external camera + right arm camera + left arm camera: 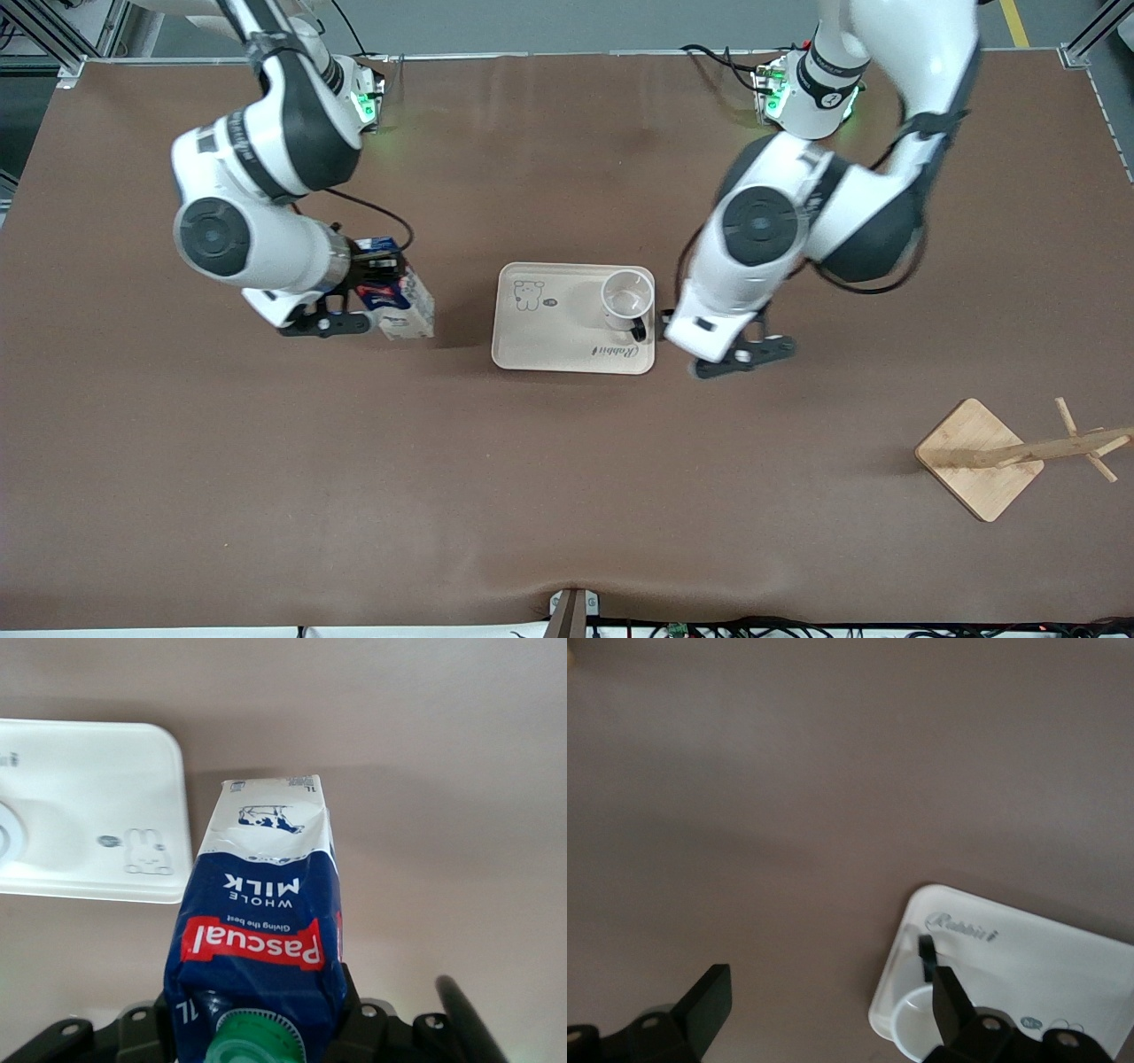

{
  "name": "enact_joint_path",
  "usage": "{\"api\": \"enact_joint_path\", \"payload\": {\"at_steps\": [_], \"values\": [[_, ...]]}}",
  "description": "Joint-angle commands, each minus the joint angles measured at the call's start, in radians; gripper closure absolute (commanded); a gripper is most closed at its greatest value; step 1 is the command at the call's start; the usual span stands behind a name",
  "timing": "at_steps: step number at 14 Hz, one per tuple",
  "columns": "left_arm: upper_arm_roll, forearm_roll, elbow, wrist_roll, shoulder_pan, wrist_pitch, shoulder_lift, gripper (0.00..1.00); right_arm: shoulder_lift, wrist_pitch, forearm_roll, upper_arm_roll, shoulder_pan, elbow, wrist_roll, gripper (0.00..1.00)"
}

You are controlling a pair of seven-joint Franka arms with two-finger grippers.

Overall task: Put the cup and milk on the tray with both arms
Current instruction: 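Open the left gripper and withdraw while the right gripper carries the carton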

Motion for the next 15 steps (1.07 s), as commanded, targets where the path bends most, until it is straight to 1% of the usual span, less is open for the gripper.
{"api": "enact_joint_path", "payload": {"at_steps": [1,3,5,7,10,11,15], "values": [[-0.007,0.009,-0.023,0.079,0.110,-0.048,-0.081,0.00,0.100,-0.016,0.021,-0.009,0.096,0.136,0.196,1.00],[-0.007,0.009,-0.021,0.164,0.184,-0.051,-0.122,0.00,0.154,-0.015,0.016,-0.011,0.157,0.188,0.276,1.00],[-0.007,0.009,-0.021,0.278,0.242,-0.056,-0.162,0.00,0.217,-0.016,0.010,-0.011,0.203,0.267,0.365,1.00],[-0.009,0.009,-0.021,0.384,0.300,-0.076,-0.202,0.00,0.263,-0.016,0.007,-0.014,0.234,0.306,0.375,1.00],[-0.007,0.009,-0.020,0.458,0.347,-0.126,-0.244,0.00,0.294,0.019,-0.025,-0.014,0.260,0.308,0.368,1.00],[-0.007,0.009,-0.020,0.459,0.348,-0.146,-0.253,0.00,0.303,0.031,-0.027,-0.012,0.277,0.308,0.375,1.00],[-0.009,0.009,-0.020,0.484,0.374,-0.195,-0.311,0.00,0.317,0.028,-0.014,-0.011,0.283,0.303,0.362,1.00]]}}
